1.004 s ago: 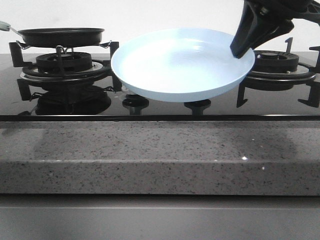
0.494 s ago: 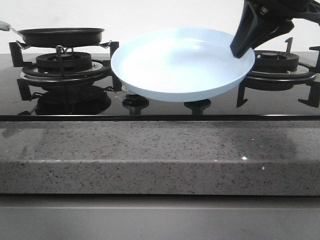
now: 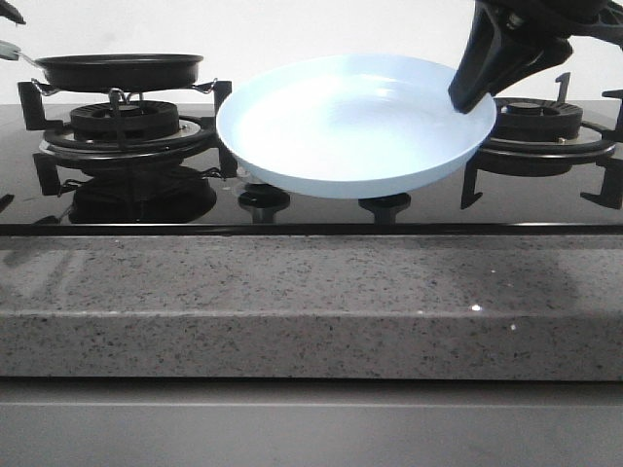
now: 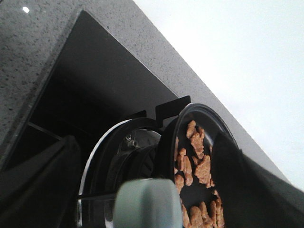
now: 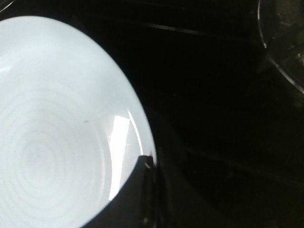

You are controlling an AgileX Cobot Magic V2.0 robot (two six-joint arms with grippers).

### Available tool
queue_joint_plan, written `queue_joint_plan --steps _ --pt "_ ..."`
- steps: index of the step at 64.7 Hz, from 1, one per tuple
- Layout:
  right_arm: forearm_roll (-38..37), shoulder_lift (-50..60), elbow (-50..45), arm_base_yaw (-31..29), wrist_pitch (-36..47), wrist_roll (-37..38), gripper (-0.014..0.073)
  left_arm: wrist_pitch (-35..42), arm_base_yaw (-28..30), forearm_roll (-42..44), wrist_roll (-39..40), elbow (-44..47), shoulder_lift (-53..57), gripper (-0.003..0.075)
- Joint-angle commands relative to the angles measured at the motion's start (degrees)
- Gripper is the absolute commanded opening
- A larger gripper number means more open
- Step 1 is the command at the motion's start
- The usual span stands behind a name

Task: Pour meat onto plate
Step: 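Grasp the black frying pan by its green handle with the left gripper and lift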

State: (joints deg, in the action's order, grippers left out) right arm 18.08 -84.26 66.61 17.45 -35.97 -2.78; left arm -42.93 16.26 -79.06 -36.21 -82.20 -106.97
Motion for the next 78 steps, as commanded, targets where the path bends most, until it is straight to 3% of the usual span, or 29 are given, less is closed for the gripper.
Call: queue_joint_plan --steps 1,12,42,60,78 --pt "1.08 1.82 1.65 -0.15 2.97 -0.42 -0.0060 -2.00 0.02 -4.57 -0.14 -2.50 1.68 0.0552" --pt "1.08 1.82 1.65 -0.15 2.97 -0.42 -0.0060 -2.81 0.02 -6.07 -0.14 -2.50 0.60 0.0505" --pt "1.08 1.82 1.65 -0.15 2.97 -0.42 -0.0060 -7.33 0.02 -10.69 -0.14 -2.50 0.60 0.0208" --pt "1.08 1.82 1.65 -0.15 2.97 -0.42 -0.0060 -13.24 2.70 -14.53 -1.03 -2.50 0.60 -0.0022" --pt "1.08 1.82 1.65 -0.15 2.97 -0.42 -0.0060 -22.49 4.90 -20.74 -3.58 -2.50 1.45 -0.0020"
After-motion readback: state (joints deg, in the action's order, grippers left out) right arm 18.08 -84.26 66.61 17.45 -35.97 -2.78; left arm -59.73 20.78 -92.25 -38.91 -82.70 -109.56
